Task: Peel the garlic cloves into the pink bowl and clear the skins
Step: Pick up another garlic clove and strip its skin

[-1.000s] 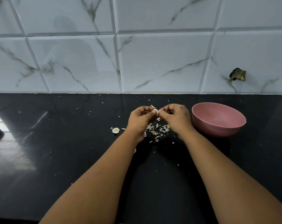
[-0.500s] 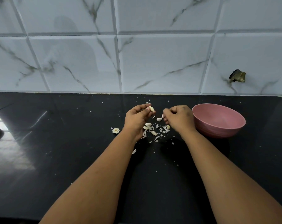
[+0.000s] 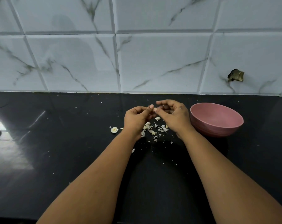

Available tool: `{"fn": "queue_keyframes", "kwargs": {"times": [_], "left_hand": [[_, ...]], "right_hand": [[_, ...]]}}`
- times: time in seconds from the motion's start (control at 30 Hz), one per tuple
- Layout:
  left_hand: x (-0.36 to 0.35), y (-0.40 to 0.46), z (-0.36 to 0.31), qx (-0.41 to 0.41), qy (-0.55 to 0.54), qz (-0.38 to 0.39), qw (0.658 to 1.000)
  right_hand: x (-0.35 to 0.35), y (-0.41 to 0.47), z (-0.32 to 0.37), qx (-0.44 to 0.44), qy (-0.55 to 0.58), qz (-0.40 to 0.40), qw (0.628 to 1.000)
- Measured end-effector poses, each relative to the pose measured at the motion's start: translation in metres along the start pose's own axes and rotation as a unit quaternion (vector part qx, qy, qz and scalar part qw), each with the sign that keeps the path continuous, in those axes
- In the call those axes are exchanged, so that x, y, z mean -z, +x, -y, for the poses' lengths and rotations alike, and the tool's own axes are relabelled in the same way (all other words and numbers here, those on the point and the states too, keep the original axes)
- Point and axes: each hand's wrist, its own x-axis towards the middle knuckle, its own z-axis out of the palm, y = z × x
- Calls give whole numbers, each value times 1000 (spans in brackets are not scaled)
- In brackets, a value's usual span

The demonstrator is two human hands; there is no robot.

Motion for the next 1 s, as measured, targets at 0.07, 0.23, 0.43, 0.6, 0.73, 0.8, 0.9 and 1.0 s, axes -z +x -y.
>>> {"fn": "queue_keyframes", "kwargs": {"times": [0.07, 0.23, 0.43, 0.6, 0.73, 0.8, 0.9, 1.0], "left_hand": [[0, 0, 0, -1, -7, 6, 1000], [0, -1, -3, 3, -29, 32, 999], [0, -3, -4, -28, 3, 53, 998], [2, -3, -5, -34, 56, 54, 996], [2, -4, -4, -47, 95, 55, 993], [2, -4, -3, -45, 100, 50, 993], [1, -4, -4, -31, 76, 39, 996], [2, -4, -5, -22, 63, 36, 997]], "right_hand": [[0, -1, -1, 1, 6, 15, 1000], [0, -1, 0, -17, 41, -2, 999], [3, -1, 0, -21, 11, -13, 1000], [5, -1, 0, -10, -2, -14, 1000], [5, 0, 0, 6, -5, -17, 1000], [5, 0, 0, -11, 23, -18, 1000], [4, -1, 0, -42, 89, -8, 995], [5, -1, 1, -51, 109, 1, 993]]}}
